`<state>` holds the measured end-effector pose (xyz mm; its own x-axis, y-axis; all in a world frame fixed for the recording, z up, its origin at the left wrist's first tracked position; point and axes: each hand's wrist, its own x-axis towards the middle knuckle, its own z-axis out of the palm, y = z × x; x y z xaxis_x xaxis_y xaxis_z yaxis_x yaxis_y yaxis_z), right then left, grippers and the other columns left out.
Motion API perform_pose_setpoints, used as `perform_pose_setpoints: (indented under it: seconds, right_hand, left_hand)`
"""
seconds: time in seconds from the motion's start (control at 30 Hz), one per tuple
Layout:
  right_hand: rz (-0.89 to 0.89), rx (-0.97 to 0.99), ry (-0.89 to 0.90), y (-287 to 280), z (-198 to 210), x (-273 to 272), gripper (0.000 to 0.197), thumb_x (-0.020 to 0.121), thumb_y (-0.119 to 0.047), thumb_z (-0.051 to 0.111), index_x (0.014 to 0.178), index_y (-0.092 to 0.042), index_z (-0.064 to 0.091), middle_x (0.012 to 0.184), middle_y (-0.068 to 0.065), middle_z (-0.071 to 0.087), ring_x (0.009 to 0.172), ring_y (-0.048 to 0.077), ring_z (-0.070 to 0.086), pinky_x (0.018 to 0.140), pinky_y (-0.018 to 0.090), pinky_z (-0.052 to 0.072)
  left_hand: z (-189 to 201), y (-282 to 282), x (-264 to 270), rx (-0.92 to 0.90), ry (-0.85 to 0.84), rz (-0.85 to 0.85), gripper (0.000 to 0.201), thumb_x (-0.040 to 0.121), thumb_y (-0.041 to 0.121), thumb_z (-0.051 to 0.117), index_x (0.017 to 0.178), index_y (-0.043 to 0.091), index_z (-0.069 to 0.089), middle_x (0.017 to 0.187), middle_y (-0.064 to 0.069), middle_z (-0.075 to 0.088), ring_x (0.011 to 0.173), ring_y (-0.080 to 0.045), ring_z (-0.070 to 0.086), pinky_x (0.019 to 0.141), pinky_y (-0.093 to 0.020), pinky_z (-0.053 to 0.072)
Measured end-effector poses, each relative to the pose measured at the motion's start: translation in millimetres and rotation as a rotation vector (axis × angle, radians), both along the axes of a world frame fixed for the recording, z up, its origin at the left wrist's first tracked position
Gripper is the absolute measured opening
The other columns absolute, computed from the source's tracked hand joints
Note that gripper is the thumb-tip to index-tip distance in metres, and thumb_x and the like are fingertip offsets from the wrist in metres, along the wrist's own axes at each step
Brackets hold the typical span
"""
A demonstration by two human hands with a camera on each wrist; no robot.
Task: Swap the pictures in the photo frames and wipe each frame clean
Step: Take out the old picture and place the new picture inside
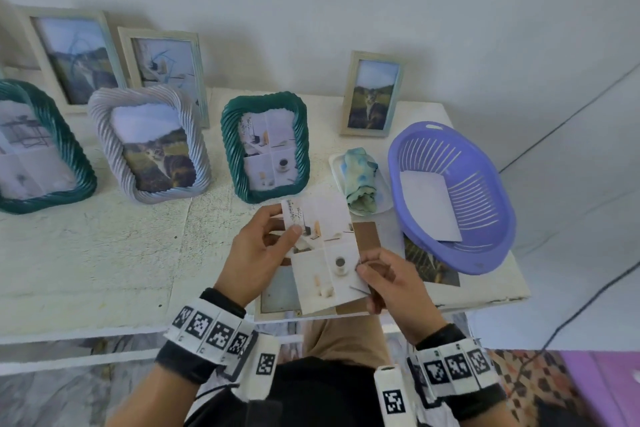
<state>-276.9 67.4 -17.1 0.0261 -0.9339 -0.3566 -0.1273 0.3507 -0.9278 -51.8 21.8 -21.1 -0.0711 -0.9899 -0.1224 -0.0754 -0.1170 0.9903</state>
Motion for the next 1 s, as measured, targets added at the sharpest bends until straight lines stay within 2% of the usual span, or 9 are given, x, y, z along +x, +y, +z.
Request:
perform_pose_setpoints:
  seconds: [0.13,0.3,0.37,0.43,0.53,0.63,0.73,0.93,1.0]
  right_hand:
    - [-0.127,0.016,0.025,31,-11,-41,0.007,0.095,-0.002,0.055,0.093,0.003,0.059,0.053,0.014,0.046,0.042,0.02,0.038,0.042,0.025,0.034]
    - [-0.251,0.124,0.076,66,-17,-80,0.01,0.095,-0.001,0.055,0.094,0.006,0.062,0.053,0.011,0.046,0.042,0.017,0.031,0.043,0.024,0.029]
    - [-0.306,0.173,0.085,75,-19,-89,0.011,0.095,-0.002,0.055,0.095,0.006,0.062,0.052,0.006,0.047,0.043,0.015,0.031,0.043,0.024,0.029]
    - [-0.347,0.206,0.093,82,-20,-96,0.011,0.096,-0.003,0.054,0.096,0.004,0.062,0.053,0.005,0.049,0.043,0.014,0.032,0.043,0.024,0.029]
    - [-0.388,0.226,0.106,88,-22,-103,0.012,0.096,-0.004,0.054,0.097,0.003,0.063,0.053,0.003,0.053,0.043,0.013,0.034,0.043,0.023,0.031]
    - [-0.417,0.232,0.151,93,-26,-111,0.011,0.096,-0.005,0.054,0.099,0.002,0.063,0.053,0.001,0.056,0.043,0.013,0.037,0.043,0.023,0.032]
    - [-0.419,0.221,0.218,96,-26,-118,0.011,0.096,-0.007,0.055,0.1,-0.003,0.064,0.057,0.004,0.061,0.044,0.014,0.041,0.043,0.023,0.035]
    - [-0.415,0.1,0.459,71,-20,-133,0.006,0.094,-0.007,0.058,0.096,-0.007,0.063,0.052,0.002,0.063,0.038,0.01,0.049,0.043,0.017,0.04]
    - [-0.377,0.059,0.558,52,-16,-136,0.005,0.094,-0.01,0.057,0.098,-0.01,0.059,0.05,0.007,0.062,0.037,0.008,0.05,0.043,0.014,0.038]
  left_hand:
    - [5,-13,-21,-0.224,-0.242,-0.067,0.034,0.089,0.021,0.068,0.121,0.025,0.058,0.112,0.011,0.061,0.099,0.001,0.059,0.076,-0.017,0.053]
    - [13,-32,-70,-0.459,-0.442,-0.343,0.032,0.085,0.018,0.069,0.117,0.022,0.064,0.117,0.004,0.054,0.108,-0.008,0.051,0.09,-0.015,0.038]
    - [14,-38,-92,-0.499,-0.488,-0.45,0.039,0.083,0.018,0.068,0.122,0.021,0.062,0.126,-0.002,0.05,0.117,-0.017,0.047,0.097,-0.021,0.034]
    - [13,-43,-112,-0.555,-0.57,-0.553,0.044,0.082,0.022,0.067,0.125,0.021,0.06,0.136,-0.01,0.045,0.125,-0.027,0.042,0.102,-0.036,0.036]
    - [9,-50,-135,-0.666,-0.735,-0.634,0.046,0.077,0.024,0.068,0.123,0.02,0.062,0.142,-0.017,0.043,0.131,-0.037,0.039,0.099,-0.05,0.04]
    - [7,-54,-147,-0.712,-0.844,-0.625,0.032,0.079,0.024,0.072,0.111,0.021,0.068,0.139,-0.015,0.047,0.13,-0.038,0.041,0.094,-0.054,0.044]
    - [8,-58,-151,-0.771,-0.876,-0.593,0.02,0.081,0.028,0.074,0.1,0.022,0.07,0.134,-0.014,0.053,0.12,-0.039,0.052,0.086,-0.054,0.049]
    - [20,-70,-148,-0.757,-0.75,-0.565,0.024,0.089,0.032,0.067,0.11,0.022,0.067,0.14,-0.012,0.046,0.117,-0.034,0.053,0.091,-0.044,0.047]
    - [23,-72,-148,-0.734,-0.721,-0.562,0.025,0.089,0.033,0.067,0.111,0.023,0.068,0.141,-0.011,0.045,0.117,-0.031,0.054,0.091,-0.04,0.047]
